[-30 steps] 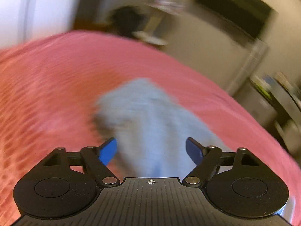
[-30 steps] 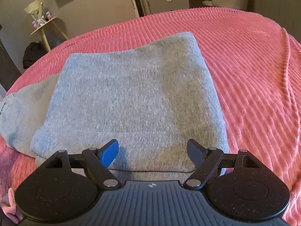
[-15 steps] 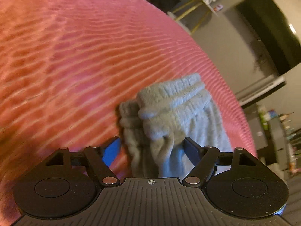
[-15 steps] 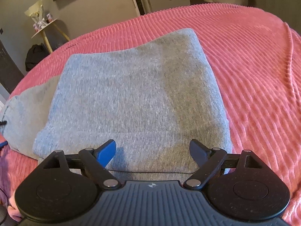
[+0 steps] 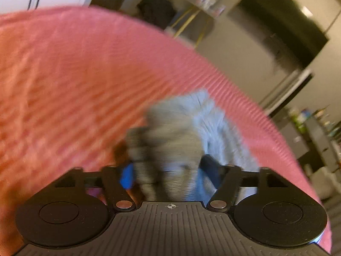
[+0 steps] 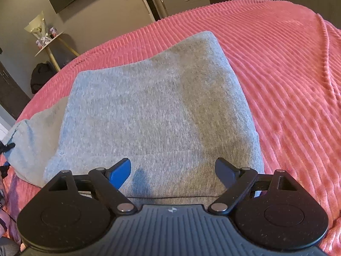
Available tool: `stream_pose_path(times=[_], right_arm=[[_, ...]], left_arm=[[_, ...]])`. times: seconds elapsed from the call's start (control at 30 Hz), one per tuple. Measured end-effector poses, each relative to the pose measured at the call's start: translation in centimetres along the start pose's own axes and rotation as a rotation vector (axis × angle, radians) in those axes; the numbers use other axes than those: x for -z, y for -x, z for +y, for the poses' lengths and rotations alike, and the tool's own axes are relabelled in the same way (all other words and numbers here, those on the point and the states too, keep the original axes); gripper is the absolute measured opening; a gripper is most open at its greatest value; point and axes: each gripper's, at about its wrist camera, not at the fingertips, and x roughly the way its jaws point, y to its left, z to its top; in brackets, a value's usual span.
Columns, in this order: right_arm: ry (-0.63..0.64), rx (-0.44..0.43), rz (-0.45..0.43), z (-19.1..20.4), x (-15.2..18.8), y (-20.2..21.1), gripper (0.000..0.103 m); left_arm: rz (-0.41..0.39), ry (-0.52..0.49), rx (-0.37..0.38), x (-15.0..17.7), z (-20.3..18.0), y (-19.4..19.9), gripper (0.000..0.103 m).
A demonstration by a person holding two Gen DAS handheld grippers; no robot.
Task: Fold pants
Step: 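Grasp the waistband with the left tool and fold it over the legs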
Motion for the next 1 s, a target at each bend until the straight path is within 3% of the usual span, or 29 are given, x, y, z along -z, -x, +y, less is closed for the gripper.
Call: stream_pose_path(times=[0.07, 0.13, 0.2, 0.27, 0.43, 0.53, 0.6, 0.67, 0.7, 0.73, 0.8, 0.9, 1.0], right_arm=[[0.007, 0.005, 0.004, 0.2, 0.0, 0.0, 0.087], [0.014, 0.004, 0.007, 0.2, -0.1, -0.1, 0.087], [0.006, 0.000, 0.003, 0.1, -0.1, 0.1, 0.087], [-0.001, -0.005, -0.010, 0.0, -0.1, 0.4, 0.086], [-0.075, -0.041, -0.054, -0.8, -0.1, 2.7, 0.083], [-0.114, -0.067, -0.103, -1.3, 0.3, 4.8, 0.083], [-0.110, -0.088, -0.142, -1.2, 0.4, 6.3, 0.083], [-0.102, -0.110, -0.160, -1.0, 0.1, 7.4, 0.083], [-0.102, -0.122, -0.170, -0.9, -0.1, 8.0, 0.083], [-0.107, -0.139, -0.183, -1.0, -0.2, 8.6, 0.083], [-0.123, -0.170, -0.195, -1.3, -0.6, 9.4, 0.083], [-0.160, -0.204, -0.162, -1.8, -1.0, 9.7, 0.083], [-0.178, -0.264, -0.102, -2.0, -1.2, 9.1, 0.083]], left_arm=[[-0.016, -0.065, -0.057, 0.5, -0.8, 0.0, 0.062], [-0.041, -0.089, -0.029, 0.0, -1.2, 1.2, 0.045], [-0.072, -0.065, 0.038, -0.6, -1.5, 3.1, 0.040], [-0.127, -0.117, 0.066, -0.7, -3.5, 5.4, 0.038], [-0.301, -0.514, 0.217, 2.2, -13.0, 12.8, 0.037], [-0.325, -0.697, 0.347, 5.7, -19.0, 16.1, 0.037], [-0.302, -0.804, 0.429, 9.0, -22.4, 17.3, 0.039], [-0.267, -0.903, 0.467, 13.1, -25.1, 17.6, 0.048], [-0.236, -0.953, 0.460, 15.3, -26.4, 17.3, 0.058], [-0.189, -0.988, 0.448, 17.2, -27.2, 16.7, 0.075], [-0.044, -1.037, 0.392, 20.6, -28.1, 14.7, 0.080], [0.183, -1.017, 0.308, 22.4, -27.2, 12.4, 0.077], [0.233, -0.882, 0.307, 20.2, -23.3, 12.6, 0.081]])
